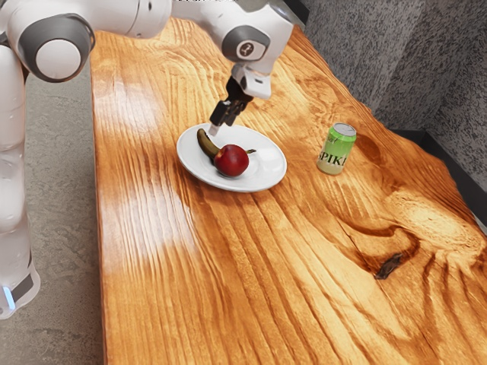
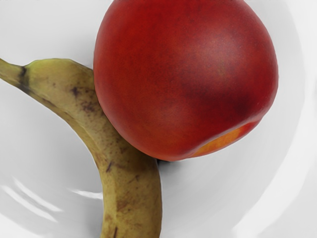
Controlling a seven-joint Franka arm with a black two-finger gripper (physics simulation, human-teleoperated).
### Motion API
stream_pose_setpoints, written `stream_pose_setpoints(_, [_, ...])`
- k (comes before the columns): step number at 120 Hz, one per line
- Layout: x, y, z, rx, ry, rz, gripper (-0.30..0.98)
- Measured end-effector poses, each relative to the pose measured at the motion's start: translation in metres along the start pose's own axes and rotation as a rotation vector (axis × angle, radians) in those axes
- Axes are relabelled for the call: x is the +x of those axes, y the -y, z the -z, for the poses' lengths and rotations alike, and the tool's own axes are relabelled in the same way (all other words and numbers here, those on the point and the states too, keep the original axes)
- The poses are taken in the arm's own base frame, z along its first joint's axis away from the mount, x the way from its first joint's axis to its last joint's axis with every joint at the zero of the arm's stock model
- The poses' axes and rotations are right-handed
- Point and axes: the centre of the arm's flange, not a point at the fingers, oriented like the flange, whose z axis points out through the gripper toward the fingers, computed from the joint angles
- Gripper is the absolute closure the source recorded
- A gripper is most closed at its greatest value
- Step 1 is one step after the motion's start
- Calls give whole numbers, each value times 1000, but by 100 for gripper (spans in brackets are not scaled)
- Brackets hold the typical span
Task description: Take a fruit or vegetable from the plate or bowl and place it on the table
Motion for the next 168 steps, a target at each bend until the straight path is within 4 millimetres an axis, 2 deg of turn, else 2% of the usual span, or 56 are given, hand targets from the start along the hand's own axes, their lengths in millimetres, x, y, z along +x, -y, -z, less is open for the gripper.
stream_pose_setpoints(17, [3,-3,-10,-25,6,-13,0])
stream_pose_setpoints(38, [-5,3,-18,-37,8,1,0])
stream_pose_setpoints(53, [-1,6,-30,-42,13,-2,0])
stream_pose_setpoints(168, [13,18,-64,16,-1,45,0])
